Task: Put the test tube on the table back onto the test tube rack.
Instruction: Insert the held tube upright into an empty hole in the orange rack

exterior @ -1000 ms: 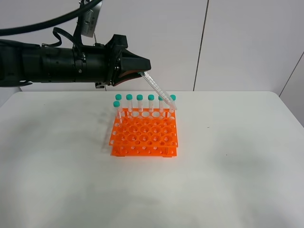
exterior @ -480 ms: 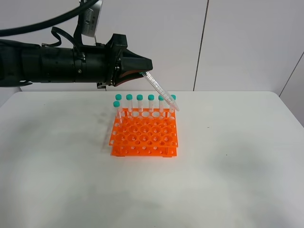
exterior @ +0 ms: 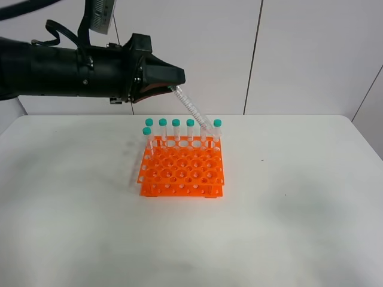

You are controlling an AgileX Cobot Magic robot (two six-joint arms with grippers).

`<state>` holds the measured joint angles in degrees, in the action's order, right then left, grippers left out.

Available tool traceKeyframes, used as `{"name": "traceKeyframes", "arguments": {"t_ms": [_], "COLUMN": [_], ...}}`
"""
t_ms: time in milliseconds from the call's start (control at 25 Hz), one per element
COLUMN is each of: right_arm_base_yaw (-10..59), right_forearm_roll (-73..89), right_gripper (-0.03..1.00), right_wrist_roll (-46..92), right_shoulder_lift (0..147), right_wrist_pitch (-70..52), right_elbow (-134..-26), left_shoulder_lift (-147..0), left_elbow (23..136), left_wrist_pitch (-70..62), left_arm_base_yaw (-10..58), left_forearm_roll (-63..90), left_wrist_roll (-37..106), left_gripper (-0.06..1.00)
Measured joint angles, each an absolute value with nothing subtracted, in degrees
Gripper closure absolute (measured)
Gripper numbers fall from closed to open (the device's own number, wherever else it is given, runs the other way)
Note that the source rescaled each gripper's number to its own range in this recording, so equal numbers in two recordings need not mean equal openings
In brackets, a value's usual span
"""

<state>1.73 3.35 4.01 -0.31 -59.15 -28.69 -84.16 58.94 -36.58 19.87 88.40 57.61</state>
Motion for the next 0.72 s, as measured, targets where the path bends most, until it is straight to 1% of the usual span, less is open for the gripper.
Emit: {"name": "traceKeyframes", "arguments": {"t_ms": [200, 480, 600, 720], "right_arm_base_yaw": [1.7, 1.7, 1.7, 1.7], "right_forearm_roll": [3.4, 3.4, 3.4, 3.4], "right_gripper": [-0.03, -0.03, -0.03, -0.03], "right_wrist_roll": [4.0, 4.0, 4.0, 4.0], "right_shoulder_lift": [-0.3, -0.3, -0.3, -0.3], "right_wrist_pitch": [-59.2, -59.2, -59.2, -59.2], "right_elbow": [-28.7, -28.7, -28.7, -28.7], "left_shoulder_lift": [-78.2, -72.9, -71.7, -71.2], "left_elbow": [58.9, 58.9, 58.9, 58.0], "left_wrist_pitch": [-31.0, -23.2, -20.1, -15.3], "left_arm_base_yaw": [19.9, 19.9, 21.6, 25.4], "left_forearm_roll": [71.8, 43.9, 29.8, 18.3], "left_wrist_roll": [50.8, 34.5, 26.2, 18.9], "left_gripper": [0.94, 0.94, 0.94, 0.94]}}
